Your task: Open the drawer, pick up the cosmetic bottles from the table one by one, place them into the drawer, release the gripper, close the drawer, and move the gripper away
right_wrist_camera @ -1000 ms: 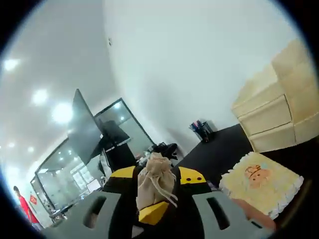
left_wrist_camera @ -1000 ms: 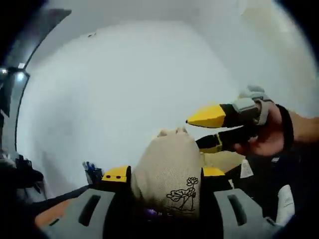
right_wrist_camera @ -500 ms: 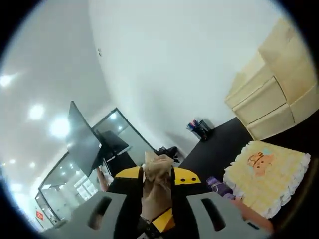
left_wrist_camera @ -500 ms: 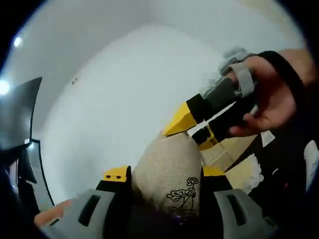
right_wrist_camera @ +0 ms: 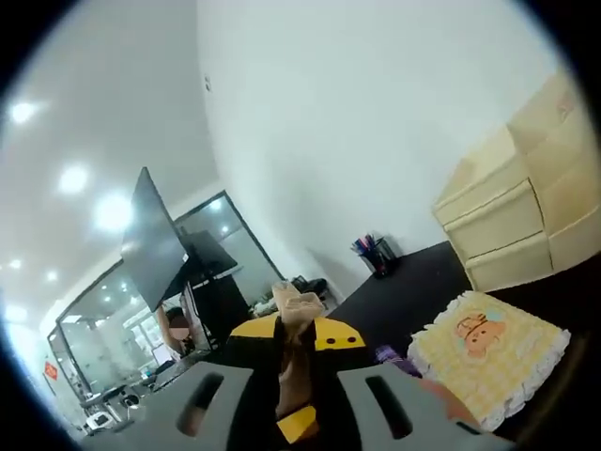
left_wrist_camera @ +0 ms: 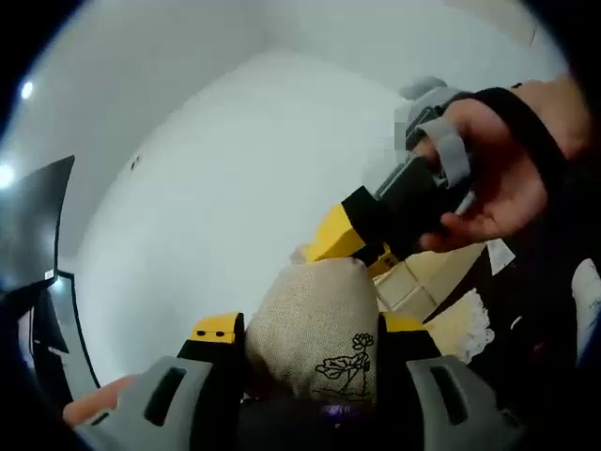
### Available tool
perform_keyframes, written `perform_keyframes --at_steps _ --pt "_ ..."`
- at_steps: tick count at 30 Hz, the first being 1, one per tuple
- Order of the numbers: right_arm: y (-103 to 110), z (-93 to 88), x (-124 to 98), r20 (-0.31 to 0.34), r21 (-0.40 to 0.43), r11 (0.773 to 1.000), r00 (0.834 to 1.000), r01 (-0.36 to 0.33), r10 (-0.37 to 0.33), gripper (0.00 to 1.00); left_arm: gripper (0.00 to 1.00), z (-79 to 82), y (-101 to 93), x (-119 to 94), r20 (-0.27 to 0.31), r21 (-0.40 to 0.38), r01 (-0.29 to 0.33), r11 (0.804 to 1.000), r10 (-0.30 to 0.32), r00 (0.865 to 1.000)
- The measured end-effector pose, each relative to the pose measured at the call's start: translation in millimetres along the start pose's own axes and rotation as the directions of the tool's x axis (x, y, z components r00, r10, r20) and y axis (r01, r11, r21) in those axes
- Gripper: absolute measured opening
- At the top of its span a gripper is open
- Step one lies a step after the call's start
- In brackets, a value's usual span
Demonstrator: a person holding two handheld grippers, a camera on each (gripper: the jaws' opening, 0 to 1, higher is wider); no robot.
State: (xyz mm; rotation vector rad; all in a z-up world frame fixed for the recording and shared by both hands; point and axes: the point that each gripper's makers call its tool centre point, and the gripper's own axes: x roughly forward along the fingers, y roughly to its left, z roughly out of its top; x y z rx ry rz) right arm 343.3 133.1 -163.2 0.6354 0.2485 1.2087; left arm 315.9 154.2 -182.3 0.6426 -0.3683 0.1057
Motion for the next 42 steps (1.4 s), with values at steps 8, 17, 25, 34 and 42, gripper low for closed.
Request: perform_keyframes --at_steps 8,17,25,34,42 --pt "-9.9 40.9 -3.2 0.063 -0.249 0.966 0.997 0.065 -0.051 0.07 0.59 0.1 -12.2 4.3 0.014 0.009 0.064 0.998 -0.064 0.998" --pt "-28.7 72.4 -11.7 0.109 -0.315 0.94 0.989 0.131 -0.102 0.07 0.71 -20.6 -2.2 9.3 -0.043 -0.097 0.069 0.993 -0.074 0.996" --pt "-44.4 95.1 -26.8 0.162 -0.434 0.874 0.973 0.22 -0.164 0.07 0.78 -34.7 19.4 11.3 -0.072 -0.307 0.059 0.95 -0.085 0.994" --pt "-52.4 107.1 -29.8 0.146 -0.444 0.866 0.972 0.229 -0.182 0.07 0.81 -41.3 9.8 13.4 -0.081 -0.264 0.076 0.962 -0.101 0.992" --pt "-47.1 113.0 -25.9 0.126 -0.519 0.826 0.976 0.219 -0.179 0.07 0.77 -46.7 2.5 16.9 -0.094 -0.266 0.109 0.958 -0.139 0.986"
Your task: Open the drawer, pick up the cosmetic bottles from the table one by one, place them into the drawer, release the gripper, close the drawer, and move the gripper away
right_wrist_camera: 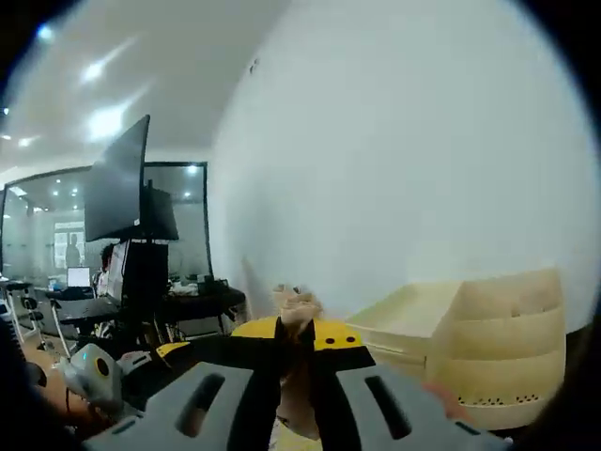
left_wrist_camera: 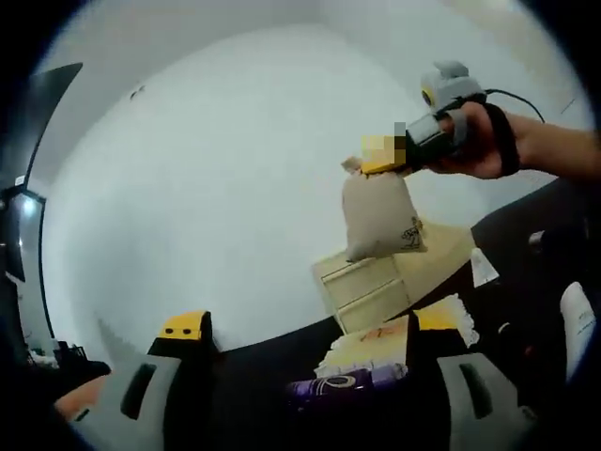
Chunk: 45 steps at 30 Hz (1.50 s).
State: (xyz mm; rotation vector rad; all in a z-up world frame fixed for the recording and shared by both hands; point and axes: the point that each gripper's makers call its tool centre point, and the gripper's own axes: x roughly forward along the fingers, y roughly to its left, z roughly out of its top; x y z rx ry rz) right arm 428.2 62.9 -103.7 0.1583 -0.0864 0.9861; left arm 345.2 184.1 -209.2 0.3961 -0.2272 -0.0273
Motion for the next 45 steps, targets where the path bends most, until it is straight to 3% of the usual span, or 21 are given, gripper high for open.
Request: perform_keyframes --at_steps 5,8,10,15,20,28,39,45 --pt "1.6 -4.7 1.1 -0.046 -0.127 0.992 0.999 -0.002 -0.004 0.07 0.75 -0.7 5.6 -0.1 0.004 -0.026 -0.011 1.0 0.011 1.0" --pt "-1.6 -7.6 -0.8 -0.068 -0.255 0.967 0.997 0.022 -0.04 0.07 0.74 -2.2 7.6 -0.8 -0.001 -0.03 -0.02 0.999 0.02 1.0" --pt "-5.7 -8.6 -0.9 -0.07 -0.297 0.954 0.995 0.043 -0.066 0.07 0.74 -2.6 6.9 -0.8 -0.002 -0.029 -0.018 0.999 0.018 1.0" --pt "-13.5 -7.3 -2.9 -0.073 -0.295 0.955 0.995 0.045 -0.069 0.07 0.73 -2.8 3.4 0.4 -0.005 -0.018 -0.007 1.0 0.006 1.0" --pt "-33.5 3.6 -6.0 -0.062 -0.231 0.97 0.994 0.074 -0.09 0.07 0.73 -1.5 2.8 -0.4 -0.003 -0.027 0.001 1.0 -0.002 1.0" --pt "-61.6 14.3 -12.2 -0.059 -0.216 0.97 0.99 0.114 -0.13 0.07 0.73 -1.0 -3.1 -3.3 -0.001 -0.071 0.028 0.997 -0.028 1.0" --pt "-75.7 33.1 -7.2 -0.047 -0.236 0.965 0.99 0.116 -0.13 0.08 0.73 -12.8 -19.9 1.1 -0.036 -0.14 0.107 0.984 -0.113 0.993" --pt "-93.5 44.7 -2.9 -0.044 -0.239 0.961 0.988 0.136 -0.151 0.08 0.74 -15.4 -30.0 1.0 -0.049 -0.152 0.151 0.977 -0.16 0.986"
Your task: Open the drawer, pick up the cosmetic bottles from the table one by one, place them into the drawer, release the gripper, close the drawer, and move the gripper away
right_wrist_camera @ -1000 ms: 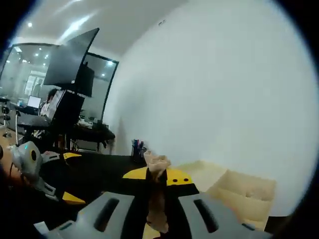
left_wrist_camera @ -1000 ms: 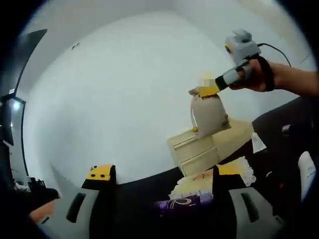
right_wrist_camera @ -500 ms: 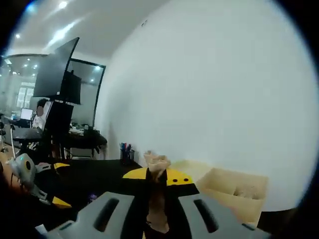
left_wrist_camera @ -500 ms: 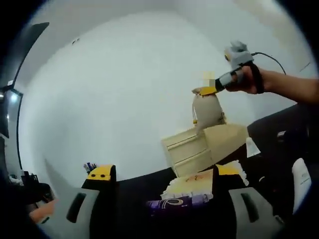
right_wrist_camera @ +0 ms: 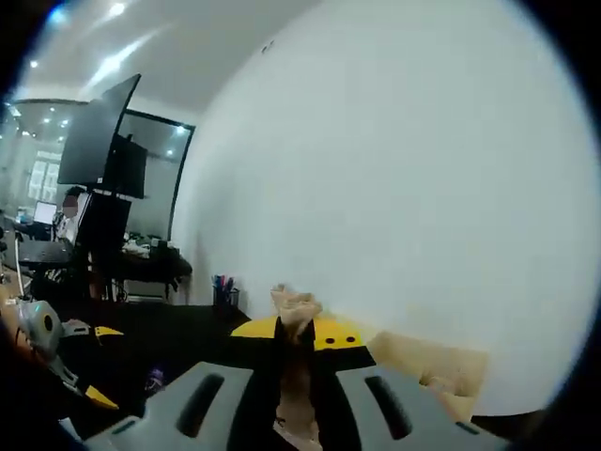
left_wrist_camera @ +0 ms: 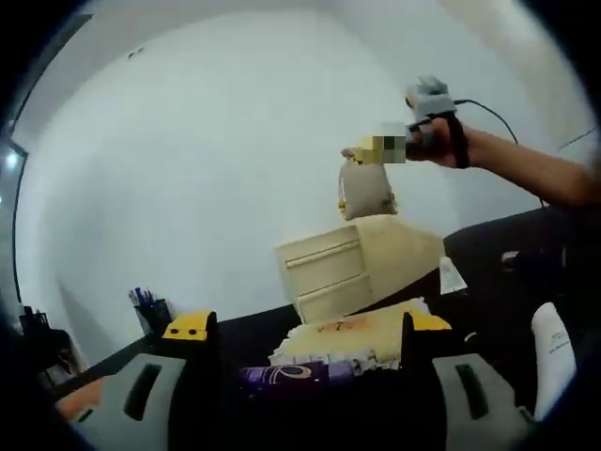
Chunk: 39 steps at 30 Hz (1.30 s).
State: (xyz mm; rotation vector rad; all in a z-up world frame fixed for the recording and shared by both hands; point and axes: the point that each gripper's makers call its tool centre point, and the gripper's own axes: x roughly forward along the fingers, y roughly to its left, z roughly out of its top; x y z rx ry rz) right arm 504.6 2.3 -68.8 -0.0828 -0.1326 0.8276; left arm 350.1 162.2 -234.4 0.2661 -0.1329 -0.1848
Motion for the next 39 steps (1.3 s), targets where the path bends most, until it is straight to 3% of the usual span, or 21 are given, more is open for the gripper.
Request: perform_keyframes --at_steps 11,13,14,16,18,20,24,29,34,39 --pt "-37.5 21.0 11.6 0.019 -0.076 0.997 1.0 0.022 -0.02 0.08 0.74 -2.3 -29.2 -2.0 -0.032 -0.041 0.117 0.992 -0.118 0.992" --pt "-42.0 21.7 14.1 0.015 -0.079 0.997 1.0 0.01 -0.009 0.08 0.74 -5.8 -38.4 -2.7 -0.068 0.022 0.129 0.991 -0.127 0.99" --pt "-43.4 20.5 14.9 0.013 -0.089 0.996 1.0 0.003 -0.002 0.08 0.73 -2.5 -45.6 -0.7 -0.064 0.034 0.133 0.991 -0.131 0.989" --pt "-51.2 21.1 17.6 0.012 -0.125 0.992 1.0 -0.001 0.003 0.08 0.72 12.1 -69.6 5.9 -0.032 0.049 0.208 0.977 -0.206 0.978" --pt "-61.2 24.0 21.8 0.021 -0.144 0.989 0.999 -0.022 0.026 0.08 0.72 20.6 -86.6 14.3 -0.063 0.107 0.263 0.959 -0.258 0.964" --pt "-67.2 26.9 27.1 0.024 -0.144 0.988 0.998 -0.054 0.058 0.08 0.72 33.5 -98.0 23.4 -0.05 0.132 0.304 0.943 -0.3 0.953" --pt "-73.6 26.9 33.6 0.007 -0.177 0.981 0.997 -0.074 0.077 0.08 0.72 45.3 -111.3 40.3 -0.039 0.137 0.336 0.932 -0.334 0.942" --pt "-81.5 17.1 42.4 -0.058 -0.212 0.972 0.994 -0.103 0.092 0.08 0.71 45.4 -113.9 47.0 -0.038 0.148 0.347 0.926 -0.345 0.938" --pt "-95.9 6.6 54.2 -0.089 -0.258 0.96 0.992 -0.111 0.091 0.08 0.7 26.3 -99.1 47.2 -0.099 0.156 0.35 0.924 -0.338 0.936" --pt "-115.7 -18.2 73.2 -0.153 -0.298 0.947 0.985 -0.117 0.074 0.07 0.69 15.3 -82.6 51.6 -0.137 0.202 0.331 0.922 -0.308 0.941"
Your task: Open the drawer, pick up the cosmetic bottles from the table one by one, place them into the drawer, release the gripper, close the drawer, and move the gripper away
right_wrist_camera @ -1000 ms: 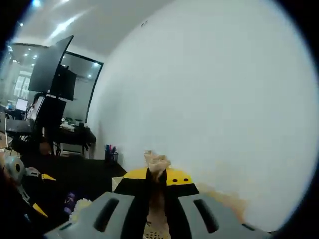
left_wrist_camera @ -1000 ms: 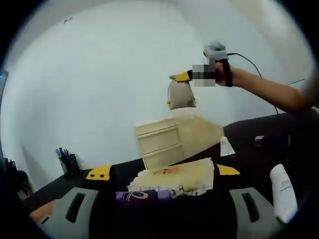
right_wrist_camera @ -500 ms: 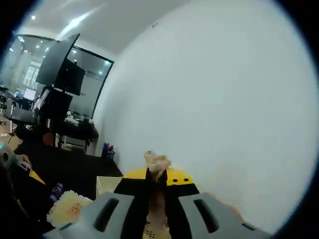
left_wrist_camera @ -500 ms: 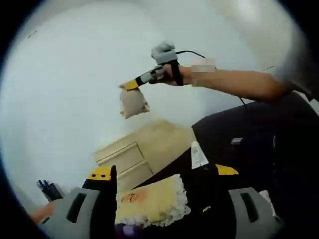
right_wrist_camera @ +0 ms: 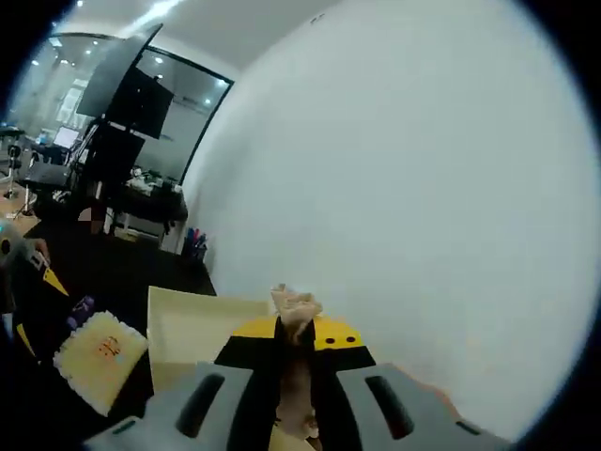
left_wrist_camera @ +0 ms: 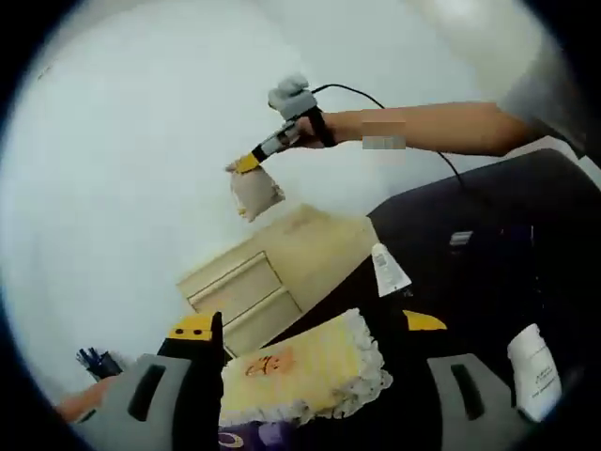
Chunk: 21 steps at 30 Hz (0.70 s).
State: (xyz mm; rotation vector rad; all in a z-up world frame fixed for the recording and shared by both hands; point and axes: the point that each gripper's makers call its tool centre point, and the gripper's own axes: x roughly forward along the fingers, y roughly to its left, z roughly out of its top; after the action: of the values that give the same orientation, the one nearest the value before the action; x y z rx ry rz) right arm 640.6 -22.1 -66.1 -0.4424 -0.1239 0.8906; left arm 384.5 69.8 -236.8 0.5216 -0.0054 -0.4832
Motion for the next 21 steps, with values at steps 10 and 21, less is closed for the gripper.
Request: perform_keyframes --at_steps 10,21 --pt "-21.5 -45.3 37.6 -0.074 -0.029 1.0 0.997 0.011 -0.013 0.07 0.68 -7.7 3.0 2.2 -0.004 -0.017 -0.003 1.0 0.003 1.0" --pt "-17.6 -63.2 58.0 -0.073 0.0 1.0 0.997 -0.008 0.008 0.07 0.68 -11.4 4.3 5.4 -0.001 -0.039 -0.009 0.999 0.009 1.0"
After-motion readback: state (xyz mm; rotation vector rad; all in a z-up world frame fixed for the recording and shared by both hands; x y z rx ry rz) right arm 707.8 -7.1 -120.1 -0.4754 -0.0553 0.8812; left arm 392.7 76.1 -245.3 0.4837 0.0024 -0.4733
